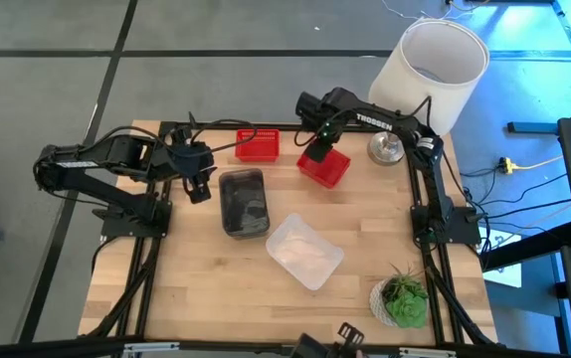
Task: Stack baskets by color
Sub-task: Stack the bottom red bin on the top right red bin, then stack the left red bin on the right red bins
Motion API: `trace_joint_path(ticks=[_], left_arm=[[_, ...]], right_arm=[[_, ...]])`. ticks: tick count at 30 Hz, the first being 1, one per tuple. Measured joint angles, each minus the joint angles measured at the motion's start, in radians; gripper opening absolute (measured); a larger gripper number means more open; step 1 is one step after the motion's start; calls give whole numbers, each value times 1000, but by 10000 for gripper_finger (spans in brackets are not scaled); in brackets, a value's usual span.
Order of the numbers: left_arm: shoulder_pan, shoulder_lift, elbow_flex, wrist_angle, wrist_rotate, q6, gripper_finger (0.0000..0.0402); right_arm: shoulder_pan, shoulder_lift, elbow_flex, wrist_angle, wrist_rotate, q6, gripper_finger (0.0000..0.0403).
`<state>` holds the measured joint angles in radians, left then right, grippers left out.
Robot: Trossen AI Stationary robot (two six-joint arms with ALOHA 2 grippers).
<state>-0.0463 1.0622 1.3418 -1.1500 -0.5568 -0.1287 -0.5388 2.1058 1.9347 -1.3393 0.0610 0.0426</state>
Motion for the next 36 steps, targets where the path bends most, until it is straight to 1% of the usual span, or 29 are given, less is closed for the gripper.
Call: trace_joint_path(ticks=[2, 4, 5, 8, 10, 12, 14, 17, 19, 22, 24, 29, 36], left_arm=[[0, 0, 0, 0, 0, 0, 133], [0, 0, 0, 0, 0, 0, 133], [0, 0, 0, 0, 0, 0, 133], [0, 0, 0, 0, 0, 0, 133], [0, 0, 0, 0, 0, 0, 133], [0, 0, 0, 0, 0, 0, 133], [0, 0, 0, 0, 0, 0, 133], [0, 0, 0, 0, -1, 0, 133], [0, 0, 0, 0, -3, 0, 133], [0, 0, 0, 0, -5, 0, 133], [0, 0, 0, 0, -5, 0, 133], [0, 0, 0, 0, -5, -1, 133], [0, 0, 0, 0, -6, -2, 133]], right_arm=[[0, 0, -21, 34, 24, -23, 91], [0, 0, -30, 43, 72, -24, 79], [0, 0, -30, 44, 84, -25, 67], [-2, 0, -30, 43, 75, -25, 19], [-2, 0, -16, 28, 65, -24, 7], [-1, 0, 3, 30, 7, -27, 11], [9, 0, 23, 47, -94, -55, 10], [31, 0, 34, 160, -234, -102, 3], [45, 0, 34, 243, -272, -90, 8], [61, 1, 34, 355, -274, -60, 21], [69, 4, 33, 399, -272, -81, 29], [94, 4, 33, 424, -311, -167, 53], [113, 25, 30, 480, -303, -322, 110]])
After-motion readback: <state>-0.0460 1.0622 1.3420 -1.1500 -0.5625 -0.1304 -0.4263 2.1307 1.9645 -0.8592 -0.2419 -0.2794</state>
